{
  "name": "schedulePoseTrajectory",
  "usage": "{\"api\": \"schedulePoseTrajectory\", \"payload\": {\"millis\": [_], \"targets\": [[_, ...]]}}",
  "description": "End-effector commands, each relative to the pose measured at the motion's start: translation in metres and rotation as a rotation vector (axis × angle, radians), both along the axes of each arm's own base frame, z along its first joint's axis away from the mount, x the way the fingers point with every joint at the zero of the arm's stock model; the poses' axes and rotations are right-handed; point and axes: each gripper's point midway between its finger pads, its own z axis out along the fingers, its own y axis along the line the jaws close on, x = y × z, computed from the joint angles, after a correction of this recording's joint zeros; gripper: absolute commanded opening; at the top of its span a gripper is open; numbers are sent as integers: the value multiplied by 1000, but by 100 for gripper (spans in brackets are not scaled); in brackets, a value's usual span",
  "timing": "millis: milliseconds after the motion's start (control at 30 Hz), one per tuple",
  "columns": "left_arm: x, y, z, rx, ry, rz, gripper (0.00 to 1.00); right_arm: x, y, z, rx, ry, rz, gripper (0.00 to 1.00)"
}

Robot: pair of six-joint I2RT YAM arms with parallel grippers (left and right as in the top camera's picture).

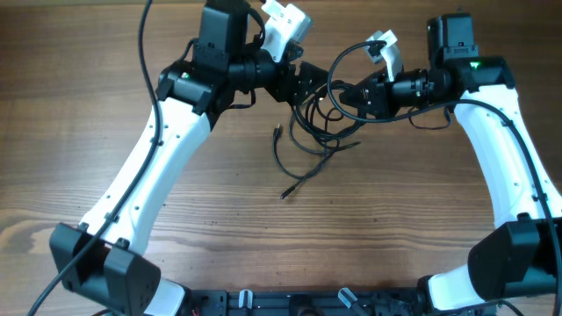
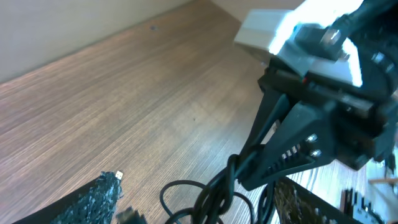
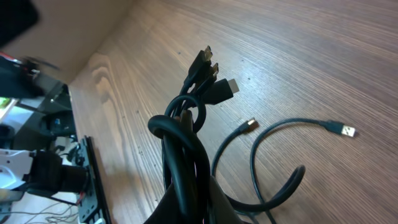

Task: Untangle cables

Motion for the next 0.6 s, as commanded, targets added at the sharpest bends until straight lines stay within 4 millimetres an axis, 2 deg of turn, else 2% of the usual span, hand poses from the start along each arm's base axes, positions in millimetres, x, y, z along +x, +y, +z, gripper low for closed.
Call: {"api": "schedulePoseTrajectory", "payload": {"millis": [0, 200, 300, 400, 500, 567], "targets": [[2, -13, -25, 26, -17, -99, 81, -9, 7, 13, 74, -11, 49, 4], [-2, -24, -37, 39, -2, -130, 78, -13, 10, 17, 103, -10, 72, 4], [-4, -24, -39, 49, -2, -138, 71, -13, 10, 17, 104, -7, 71, 4], [-8, -22, -44, 60, 28, -139, 70, -16, 14, 24, 145, -8, 89, 4], [-15, -23, -52, 77, 71, -148, 63, -17, 15, 27, 166, -10, 98, 4], [-14, -24, -55, 78, 75, -148, 52, -17, 16, 27, 170, -5, 97, 4]]}}
